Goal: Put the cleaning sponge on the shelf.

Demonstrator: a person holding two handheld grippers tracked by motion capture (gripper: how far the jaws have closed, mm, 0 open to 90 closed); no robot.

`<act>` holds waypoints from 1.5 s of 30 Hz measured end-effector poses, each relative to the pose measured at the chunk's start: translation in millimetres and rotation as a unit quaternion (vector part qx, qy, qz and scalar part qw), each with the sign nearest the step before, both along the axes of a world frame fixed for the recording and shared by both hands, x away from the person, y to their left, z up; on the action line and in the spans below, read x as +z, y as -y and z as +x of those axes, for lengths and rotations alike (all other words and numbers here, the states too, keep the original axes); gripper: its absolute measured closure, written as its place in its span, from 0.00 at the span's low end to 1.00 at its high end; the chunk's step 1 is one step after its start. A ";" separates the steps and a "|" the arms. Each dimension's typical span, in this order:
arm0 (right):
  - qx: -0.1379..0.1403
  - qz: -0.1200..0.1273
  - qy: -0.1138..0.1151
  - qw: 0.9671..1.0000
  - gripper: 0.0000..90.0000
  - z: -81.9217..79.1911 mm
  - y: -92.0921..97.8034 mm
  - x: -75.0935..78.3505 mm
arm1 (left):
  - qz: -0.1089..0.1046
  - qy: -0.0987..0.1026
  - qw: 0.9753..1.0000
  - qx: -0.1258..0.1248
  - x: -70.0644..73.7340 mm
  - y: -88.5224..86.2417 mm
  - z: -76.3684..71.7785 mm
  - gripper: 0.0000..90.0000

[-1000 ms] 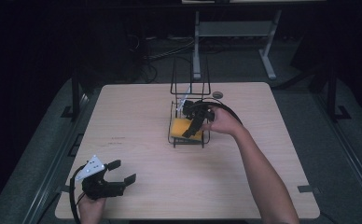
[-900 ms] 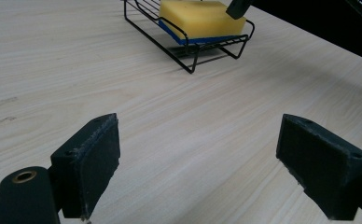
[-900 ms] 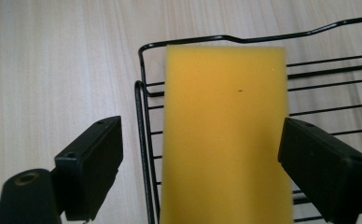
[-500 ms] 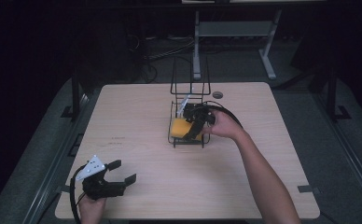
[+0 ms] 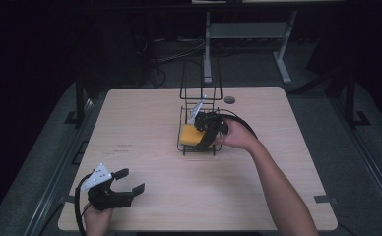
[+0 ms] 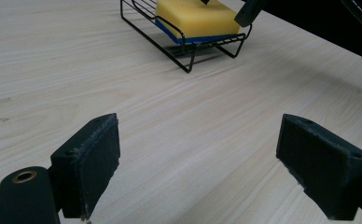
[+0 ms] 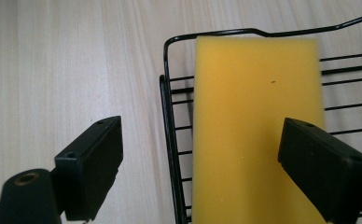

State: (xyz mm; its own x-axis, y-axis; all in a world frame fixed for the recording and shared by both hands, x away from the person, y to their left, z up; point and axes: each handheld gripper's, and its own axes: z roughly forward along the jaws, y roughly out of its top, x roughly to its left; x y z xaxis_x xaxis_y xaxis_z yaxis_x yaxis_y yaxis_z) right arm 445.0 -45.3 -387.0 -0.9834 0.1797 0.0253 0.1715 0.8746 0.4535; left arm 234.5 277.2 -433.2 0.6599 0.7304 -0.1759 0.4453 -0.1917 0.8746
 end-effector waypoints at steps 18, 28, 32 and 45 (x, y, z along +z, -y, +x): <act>0.002 0.005 0.011 1.000 0.15 -16.2 2.7 1.6 | -0.009 -0.002 1.000 0.001 -0.4 -0.4 0.5 0.14; 0.011 0.003 0.017 1.000 0.15 -24.4 -1.4 2.9 | -0.010 -0.001 1.000 0.002 -0.1 -0.9 0.3 0.14; 0.014 0.005 0.016 1.000 0.15 -26.9 -1.3 1.8 | -0.010 -0.001 1.000 0.002 -0.1 -1.0 0.5 0.14; 0.017 0.005 0.018 1.000 0.15 -34.6 2.8 1.6 | -0.008 -0.001 1.000 0.001 0.2 -0.3 0.0 0.14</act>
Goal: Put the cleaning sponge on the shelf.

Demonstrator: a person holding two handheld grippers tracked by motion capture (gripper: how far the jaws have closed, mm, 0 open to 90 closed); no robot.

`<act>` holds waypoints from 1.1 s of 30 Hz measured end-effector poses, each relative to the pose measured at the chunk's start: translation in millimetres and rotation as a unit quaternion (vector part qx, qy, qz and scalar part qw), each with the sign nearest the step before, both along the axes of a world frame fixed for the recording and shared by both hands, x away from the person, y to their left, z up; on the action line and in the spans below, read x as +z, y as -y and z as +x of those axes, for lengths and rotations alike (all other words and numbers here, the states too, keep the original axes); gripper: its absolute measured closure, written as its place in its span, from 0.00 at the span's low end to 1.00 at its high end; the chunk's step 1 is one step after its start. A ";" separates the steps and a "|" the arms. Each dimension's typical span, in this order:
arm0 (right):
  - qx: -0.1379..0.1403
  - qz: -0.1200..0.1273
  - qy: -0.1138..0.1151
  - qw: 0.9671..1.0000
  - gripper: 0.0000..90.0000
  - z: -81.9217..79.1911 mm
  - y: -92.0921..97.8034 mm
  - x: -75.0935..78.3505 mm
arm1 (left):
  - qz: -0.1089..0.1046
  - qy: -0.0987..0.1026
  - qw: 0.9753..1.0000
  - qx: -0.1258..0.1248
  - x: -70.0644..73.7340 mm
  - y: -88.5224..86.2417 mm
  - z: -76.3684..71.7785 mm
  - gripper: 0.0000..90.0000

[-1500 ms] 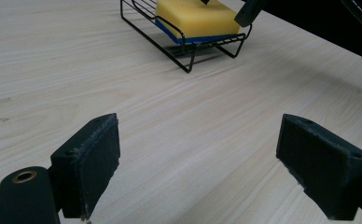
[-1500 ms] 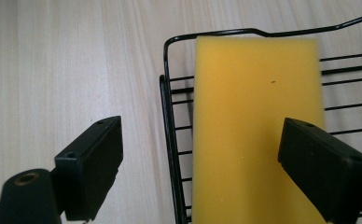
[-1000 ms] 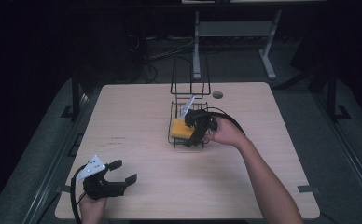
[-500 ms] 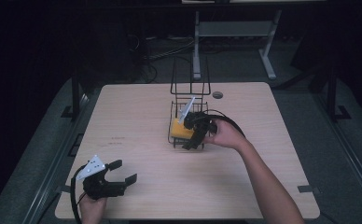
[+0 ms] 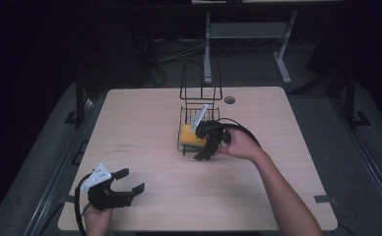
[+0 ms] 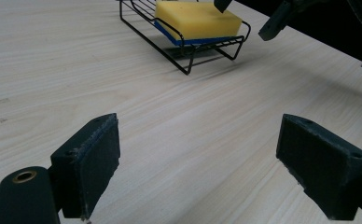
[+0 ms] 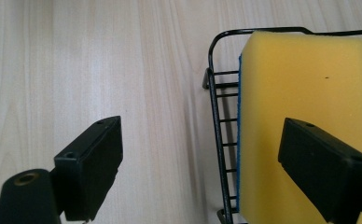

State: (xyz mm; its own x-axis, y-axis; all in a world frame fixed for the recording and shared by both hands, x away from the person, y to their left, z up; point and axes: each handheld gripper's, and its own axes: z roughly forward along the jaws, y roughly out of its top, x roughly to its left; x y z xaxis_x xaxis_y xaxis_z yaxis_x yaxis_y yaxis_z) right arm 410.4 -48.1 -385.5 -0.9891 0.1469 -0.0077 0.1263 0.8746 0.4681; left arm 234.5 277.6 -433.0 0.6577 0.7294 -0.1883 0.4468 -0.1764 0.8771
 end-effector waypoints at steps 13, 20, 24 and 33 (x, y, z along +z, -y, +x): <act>0.013 0.006 0.006 1.000 0.15 -18.9 3.2 1.1 | 0.004 0.000 1.000 -0.001 -0.2 0.9 1.9 0.14; 0.010 0.010 0.009 1.000 0.15 -30.3 12.3 -2.7 | 0.005 0.000 1.000 -0.001 -0.4 1.2 0.9 0.14; 0.005 0.007 0.011 1.000 0.15 -38.8 18.6 -5.0 | 0.006 0.001 1.000 -0.002 0.1 0.9 -0.4 0.14; 0.004 0.007 0.015 1.000 0.15 -62.9 35.7 -11.5 | 0.007 0.001 1.000 -0.004 -0.1 1.8 -0.8 0.14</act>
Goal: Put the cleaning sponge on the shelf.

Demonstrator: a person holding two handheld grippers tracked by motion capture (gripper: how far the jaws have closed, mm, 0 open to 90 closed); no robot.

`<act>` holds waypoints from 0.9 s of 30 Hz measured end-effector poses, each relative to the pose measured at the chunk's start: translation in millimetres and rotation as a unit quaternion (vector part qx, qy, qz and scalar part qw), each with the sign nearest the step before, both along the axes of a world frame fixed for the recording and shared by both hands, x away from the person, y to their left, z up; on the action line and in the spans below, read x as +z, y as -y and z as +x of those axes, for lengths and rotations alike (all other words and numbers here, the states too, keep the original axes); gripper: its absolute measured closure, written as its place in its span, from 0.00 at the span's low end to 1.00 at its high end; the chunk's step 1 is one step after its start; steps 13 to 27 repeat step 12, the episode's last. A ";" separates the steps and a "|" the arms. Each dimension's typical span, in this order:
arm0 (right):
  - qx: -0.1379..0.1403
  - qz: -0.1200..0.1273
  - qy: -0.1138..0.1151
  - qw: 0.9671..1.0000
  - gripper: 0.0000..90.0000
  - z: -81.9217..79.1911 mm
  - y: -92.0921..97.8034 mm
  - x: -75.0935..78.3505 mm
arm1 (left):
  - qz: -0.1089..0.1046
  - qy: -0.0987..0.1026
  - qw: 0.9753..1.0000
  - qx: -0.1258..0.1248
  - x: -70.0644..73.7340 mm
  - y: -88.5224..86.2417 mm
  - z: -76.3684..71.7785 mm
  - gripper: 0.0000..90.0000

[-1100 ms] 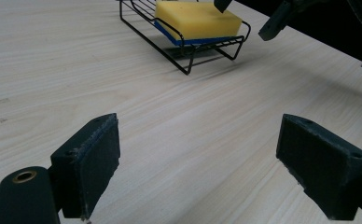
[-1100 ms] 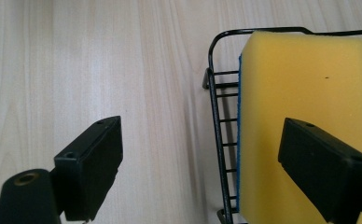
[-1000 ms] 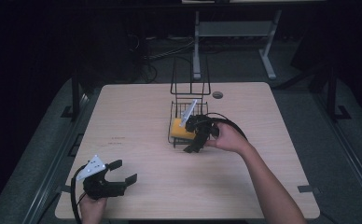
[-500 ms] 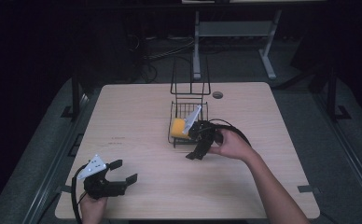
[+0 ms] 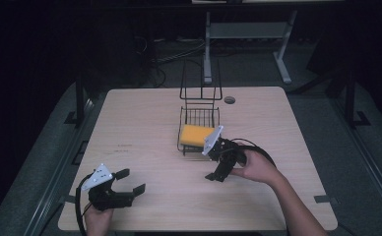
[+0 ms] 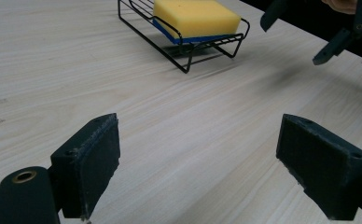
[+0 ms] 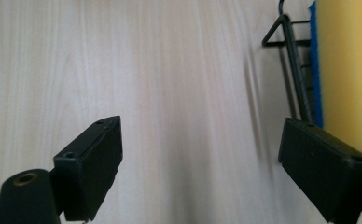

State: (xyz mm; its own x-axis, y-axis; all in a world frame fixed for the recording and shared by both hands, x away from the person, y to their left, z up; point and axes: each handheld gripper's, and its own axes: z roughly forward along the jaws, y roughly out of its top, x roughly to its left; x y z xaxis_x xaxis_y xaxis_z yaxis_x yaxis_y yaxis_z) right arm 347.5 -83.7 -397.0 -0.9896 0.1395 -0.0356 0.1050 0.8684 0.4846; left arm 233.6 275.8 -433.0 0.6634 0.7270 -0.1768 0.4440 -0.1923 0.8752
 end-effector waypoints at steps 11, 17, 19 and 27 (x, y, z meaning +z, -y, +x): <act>-0.026 0.000 0.006 1.000 0.15 -23.9 28.3 -7.7 | 0.004 0.002 1.000 0.002 0.3 0.2 -0.8 0.14; -0.029 0.003 0.010 1.000 0.15 -27.4 31.3 -7.4 | 0.004 0.002 1.000 0.003 0.3 0.4 -0.8 0.14; -0.029 0.003 0.010 1.000 0.15 -27.4 31.3 -7.4 | 0.004 0.002 1.000 0.003 0.3 0.4 -0.8 0.14; -0.029 0.003 0.010 1.000 0.15 -27.4 31.3 -7.4 | 0.004 0.002 1.000 0.003 0.3 0.4 -0.8 0.14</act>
